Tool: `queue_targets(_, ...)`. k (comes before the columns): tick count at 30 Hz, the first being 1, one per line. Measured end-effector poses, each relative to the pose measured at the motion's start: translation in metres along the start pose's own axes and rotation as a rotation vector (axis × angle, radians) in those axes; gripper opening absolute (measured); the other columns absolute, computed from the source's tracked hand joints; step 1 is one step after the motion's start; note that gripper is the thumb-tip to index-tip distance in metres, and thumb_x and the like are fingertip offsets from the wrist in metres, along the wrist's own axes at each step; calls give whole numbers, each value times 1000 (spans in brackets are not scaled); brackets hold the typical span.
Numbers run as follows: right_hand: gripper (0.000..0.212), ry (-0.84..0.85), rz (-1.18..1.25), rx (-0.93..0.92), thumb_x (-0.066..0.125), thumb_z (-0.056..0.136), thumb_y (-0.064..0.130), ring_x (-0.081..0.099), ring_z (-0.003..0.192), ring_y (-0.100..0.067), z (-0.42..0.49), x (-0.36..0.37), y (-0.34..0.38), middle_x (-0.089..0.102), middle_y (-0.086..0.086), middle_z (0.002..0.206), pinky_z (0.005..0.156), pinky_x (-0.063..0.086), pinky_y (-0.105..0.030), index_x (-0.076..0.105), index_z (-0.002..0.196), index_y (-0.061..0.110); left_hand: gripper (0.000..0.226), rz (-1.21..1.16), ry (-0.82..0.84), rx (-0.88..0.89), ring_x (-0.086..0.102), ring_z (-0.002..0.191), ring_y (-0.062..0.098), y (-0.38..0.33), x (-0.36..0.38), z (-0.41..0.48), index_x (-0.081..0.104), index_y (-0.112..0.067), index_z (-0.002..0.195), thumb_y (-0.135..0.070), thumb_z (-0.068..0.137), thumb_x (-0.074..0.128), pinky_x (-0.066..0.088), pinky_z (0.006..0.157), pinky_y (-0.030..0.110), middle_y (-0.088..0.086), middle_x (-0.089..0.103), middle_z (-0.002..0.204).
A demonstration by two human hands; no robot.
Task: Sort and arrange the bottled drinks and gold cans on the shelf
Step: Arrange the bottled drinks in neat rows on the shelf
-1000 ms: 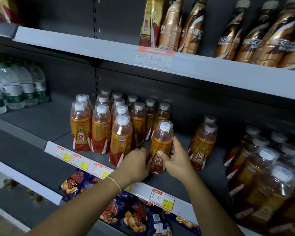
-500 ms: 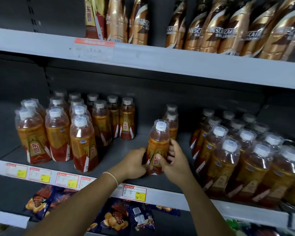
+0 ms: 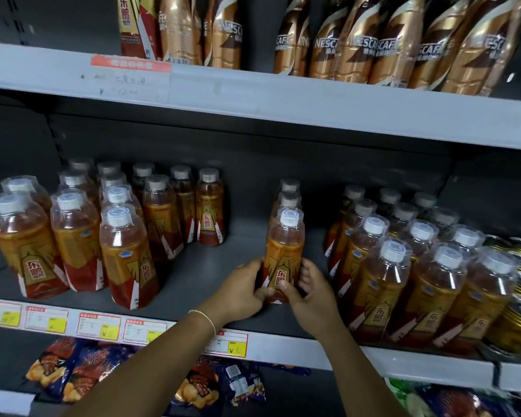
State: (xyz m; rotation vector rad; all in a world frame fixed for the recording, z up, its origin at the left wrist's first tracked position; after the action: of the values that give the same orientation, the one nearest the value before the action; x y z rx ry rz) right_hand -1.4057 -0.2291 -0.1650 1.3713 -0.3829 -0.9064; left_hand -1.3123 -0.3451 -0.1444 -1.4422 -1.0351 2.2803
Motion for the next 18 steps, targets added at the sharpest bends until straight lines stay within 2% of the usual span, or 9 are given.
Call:
queue_targets(6, 48, -18, -7, -2, 68, 92, 13, 53, 107, 22, 1, -2, -5, 58, 38, 109, 81, 43, -1, 47, 117, 49, 61, 96, -94, 54, 51, 111, 20, 1, 3, 0, 39, -22, 143, -32, 89, 65, 41, 99, 33, 3, 61, 123)
queue_targets(12, 54, 12, -8, -43, 63, 94, 12, 55, 116, 10, 1, 1, -2, 61, 31, 119, 90, 45, -8, 43, 133, 45, 62, 135, -133, 81, 49, 107, 20, 5, 7, 0, 37, -20, 146, -34, 90, 62, 40, 99, 38, 5, 62, 119)
queue_targets(16, 56, 11, -56, -50, 61, 96, 12, 51, 110, 22, 1, 2, 0, 54, 50, 110, 82, 41, 1, 40, 120, 57, 63, 148, -159, 78, 47, 108, 19, 6, 7, -1, 36, -20, 147, -35, 91, 61, 38, 100, 37, 3, 61, 121)
queue_targets(18, 55, 11, -63, -47, 60, 96, 12, 50, 107, 25, 1, 3, -1, 53, 52, 107, 80, 40, 2, 40, 119, 57, 64, 170, -168, 77, 47, 108, 20, 6, 6, -1, 35, -20, 147, -36, 91, 61, 36, 99, 35, 4, 62, 121)
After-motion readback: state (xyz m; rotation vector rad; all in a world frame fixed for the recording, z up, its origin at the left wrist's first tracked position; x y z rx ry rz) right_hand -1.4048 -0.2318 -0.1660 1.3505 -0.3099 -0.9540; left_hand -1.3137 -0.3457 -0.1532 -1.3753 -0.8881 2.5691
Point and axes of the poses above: each hand's wrist, its own z-axis towards the middle knuckle, its own x-axis out of the palm, y = z × x, the point moved 9 cm from there along z, towards the middle knuckle
